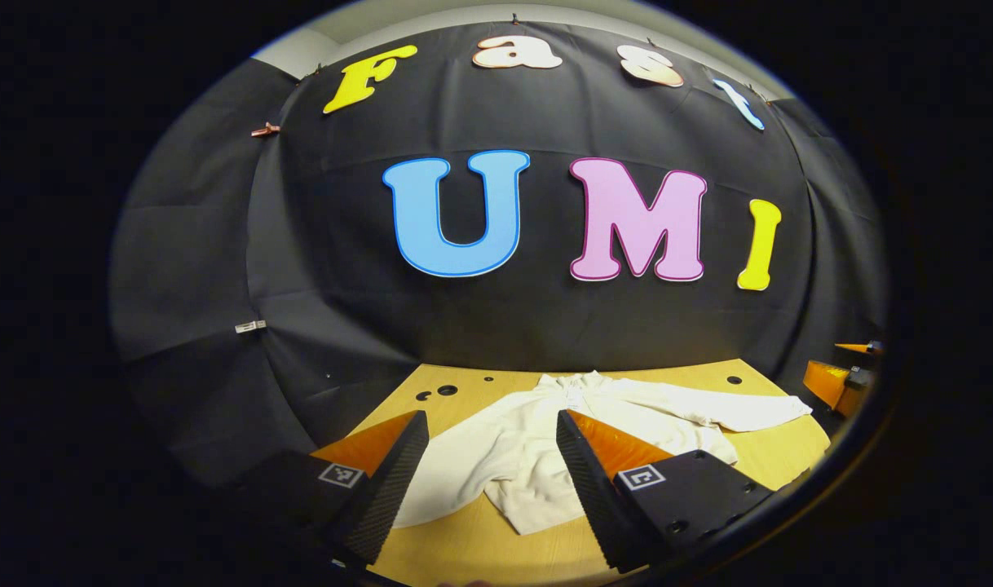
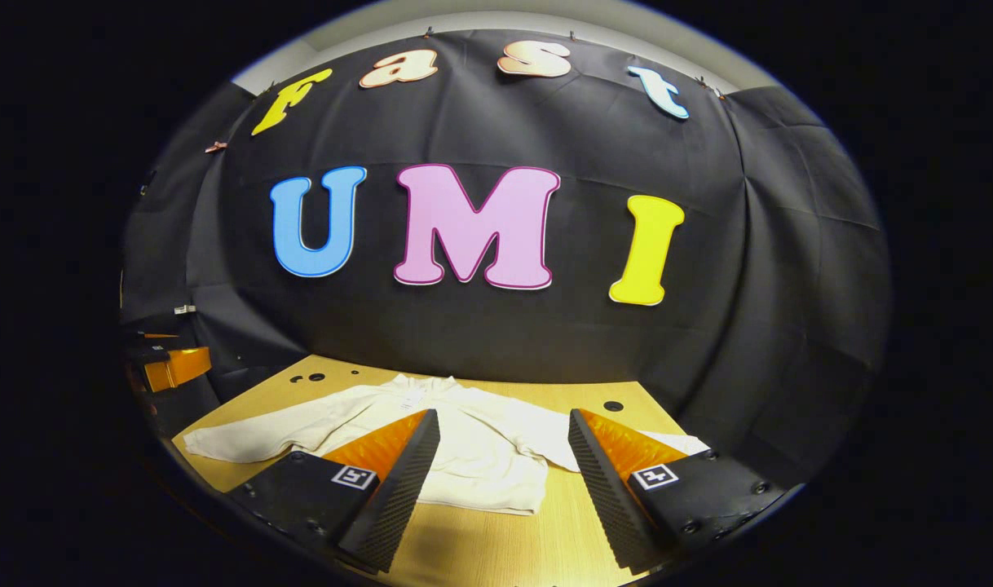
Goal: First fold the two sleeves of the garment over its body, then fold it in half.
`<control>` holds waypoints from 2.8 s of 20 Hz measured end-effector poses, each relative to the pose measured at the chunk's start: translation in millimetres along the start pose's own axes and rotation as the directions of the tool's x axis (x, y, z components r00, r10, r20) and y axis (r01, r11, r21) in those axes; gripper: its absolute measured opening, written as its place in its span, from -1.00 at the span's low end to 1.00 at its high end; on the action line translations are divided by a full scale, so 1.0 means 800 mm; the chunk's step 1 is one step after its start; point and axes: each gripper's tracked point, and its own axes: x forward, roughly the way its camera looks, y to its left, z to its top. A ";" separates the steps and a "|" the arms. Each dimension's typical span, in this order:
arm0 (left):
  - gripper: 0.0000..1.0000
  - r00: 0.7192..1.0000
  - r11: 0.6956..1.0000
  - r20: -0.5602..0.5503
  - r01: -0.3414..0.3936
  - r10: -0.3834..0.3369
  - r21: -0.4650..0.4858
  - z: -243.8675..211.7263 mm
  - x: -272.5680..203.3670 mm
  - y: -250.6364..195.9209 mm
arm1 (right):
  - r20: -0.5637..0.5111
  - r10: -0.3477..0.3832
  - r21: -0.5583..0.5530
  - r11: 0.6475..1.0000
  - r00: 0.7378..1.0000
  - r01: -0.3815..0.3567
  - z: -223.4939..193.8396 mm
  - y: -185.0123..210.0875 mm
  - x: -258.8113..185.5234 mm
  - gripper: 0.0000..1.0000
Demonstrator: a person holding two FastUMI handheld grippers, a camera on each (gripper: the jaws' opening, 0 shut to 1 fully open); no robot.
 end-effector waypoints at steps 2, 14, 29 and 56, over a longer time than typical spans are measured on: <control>0.94 1.000 1.000 -0.004 -0.001 0.001 0.001 0.000 0.002 -0.003 | 0.004 -0.010 0.002 1.000 1.000 0.010 0.001 -0.009 0.007 0.94; 0.94 1.000 1.000 -0.023 0.008 -0.008 -0.010 -0.002 0.018 -0.028 | -0.022 -0.145 0.015 0.989 0.989 0.145 -0.017 -0.111 0.054 0.94; 0.93 0.992 1.000 -0.126 -0.016 0.018 0.018 -0.017 0.078 -0.066 | -0.241 -0.439 0.006 0.891 0.865 0.454 -0.147 -0.365 0.145 0.95; 0.93 0.939 0.996 -0.336 -0.085 0.077 -0.011 -0.064 0.087 -0.089 | -0.585 -0.354 0.089 0.867 0.730 0.491 -0.367 -0.484 0.238 0.97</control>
